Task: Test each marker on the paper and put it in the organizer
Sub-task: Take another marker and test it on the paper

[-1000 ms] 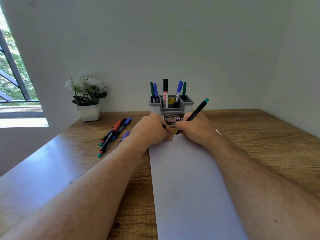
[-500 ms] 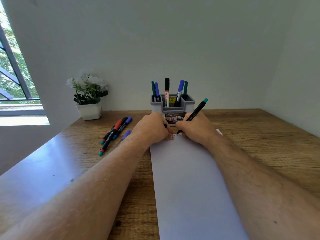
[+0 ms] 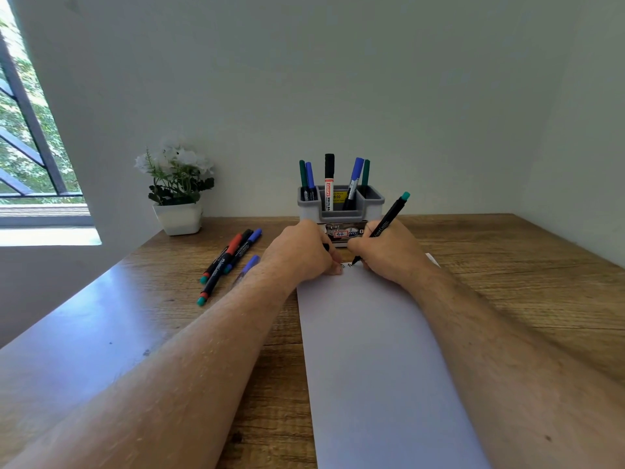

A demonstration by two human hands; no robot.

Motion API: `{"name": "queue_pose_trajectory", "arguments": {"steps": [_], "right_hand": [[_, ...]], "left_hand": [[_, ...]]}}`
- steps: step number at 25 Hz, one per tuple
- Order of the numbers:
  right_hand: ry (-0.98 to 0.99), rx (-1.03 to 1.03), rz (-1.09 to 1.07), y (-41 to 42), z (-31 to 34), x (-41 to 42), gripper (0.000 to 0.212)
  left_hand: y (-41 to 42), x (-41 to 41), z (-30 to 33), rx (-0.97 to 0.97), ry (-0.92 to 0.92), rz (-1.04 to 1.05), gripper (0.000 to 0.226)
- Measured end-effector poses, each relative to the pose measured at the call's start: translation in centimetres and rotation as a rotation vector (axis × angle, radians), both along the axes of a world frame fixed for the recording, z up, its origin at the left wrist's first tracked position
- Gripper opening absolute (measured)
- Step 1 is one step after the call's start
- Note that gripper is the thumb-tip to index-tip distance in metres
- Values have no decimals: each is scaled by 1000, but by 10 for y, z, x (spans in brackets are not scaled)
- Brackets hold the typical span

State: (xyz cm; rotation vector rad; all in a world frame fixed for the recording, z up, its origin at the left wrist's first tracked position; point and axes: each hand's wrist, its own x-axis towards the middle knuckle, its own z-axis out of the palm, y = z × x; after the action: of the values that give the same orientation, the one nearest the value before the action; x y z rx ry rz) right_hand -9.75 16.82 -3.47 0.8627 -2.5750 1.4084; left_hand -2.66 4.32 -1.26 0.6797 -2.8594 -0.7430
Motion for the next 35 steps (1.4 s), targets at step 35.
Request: {"name": "queue_pose_trajectory", "arguments": {"steps": [35], "right_hand": [[-596,-794,355,0,22,7,24]], "left_hand": [[-6,12,13,813,746,73,30]]}}
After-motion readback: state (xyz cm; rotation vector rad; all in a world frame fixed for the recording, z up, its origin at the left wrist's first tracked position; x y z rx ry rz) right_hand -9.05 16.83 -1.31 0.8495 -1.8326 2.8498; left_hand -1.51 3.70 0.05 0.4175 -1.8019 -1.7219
